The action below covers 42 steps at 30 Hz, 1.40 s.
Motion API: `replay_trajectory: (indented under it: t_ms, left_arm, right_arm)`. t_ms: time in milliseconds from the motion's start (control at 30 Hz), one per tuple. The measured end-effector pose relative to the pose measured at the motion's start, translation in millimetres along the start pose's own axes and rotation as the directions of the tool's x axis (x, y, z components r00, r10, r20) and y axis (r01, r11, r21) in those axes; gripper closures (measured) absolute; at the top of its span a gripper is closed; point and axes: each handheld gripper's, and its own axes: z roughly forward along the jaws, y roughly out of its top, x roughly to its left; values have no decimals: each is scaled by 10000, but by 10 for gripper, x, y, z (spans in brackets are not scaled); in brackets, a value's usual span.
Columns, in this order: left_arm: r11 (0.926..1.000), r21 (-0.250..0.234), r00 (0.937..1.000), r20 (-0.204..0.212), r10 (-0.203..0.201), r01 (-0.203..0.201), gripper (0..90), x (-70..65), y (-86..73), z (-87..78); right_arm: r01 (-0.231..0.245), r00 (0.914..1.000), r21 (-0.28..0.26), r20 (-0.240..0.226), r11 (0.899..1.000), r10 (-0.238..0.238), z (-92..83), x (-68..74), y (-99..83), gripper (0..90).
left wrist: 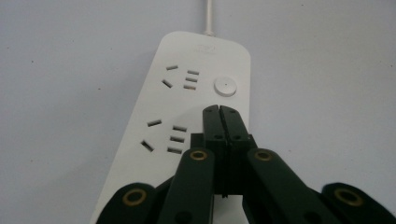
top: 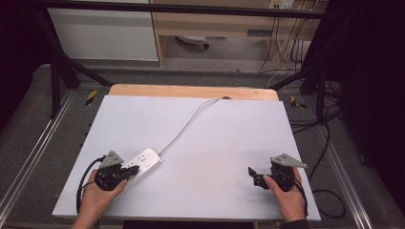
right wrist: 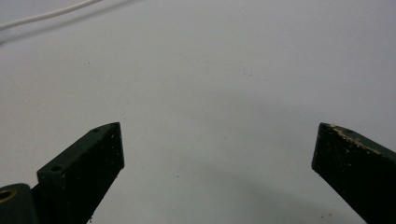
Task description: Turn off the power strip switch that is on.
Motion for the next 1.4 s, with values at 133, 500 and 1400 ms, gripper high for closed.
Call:
replay_trajectory:
  t_ms: [133, 500, 1400]
  left_arm:
    - [10000, 14, 10000, 1, -7, 7, 900, 0, 2, 0]
    - [10000, -16, 10000, -7, -80, 80, 900, -3, 1, 4]
    - [9999, 71, 9998, -173, 80, -78, 900, -30, 9, 10]
  right_arm:
    - [88, 9999, 48, -49, 9999, -88, 11, 8, 2, 32]
    - [-4, 10000, 3, -8, 10000, 4, 2, -5, 1, 32]
    - [-14, 10000, -30, 40, 10000, 14, -10, -12, 2, 32]
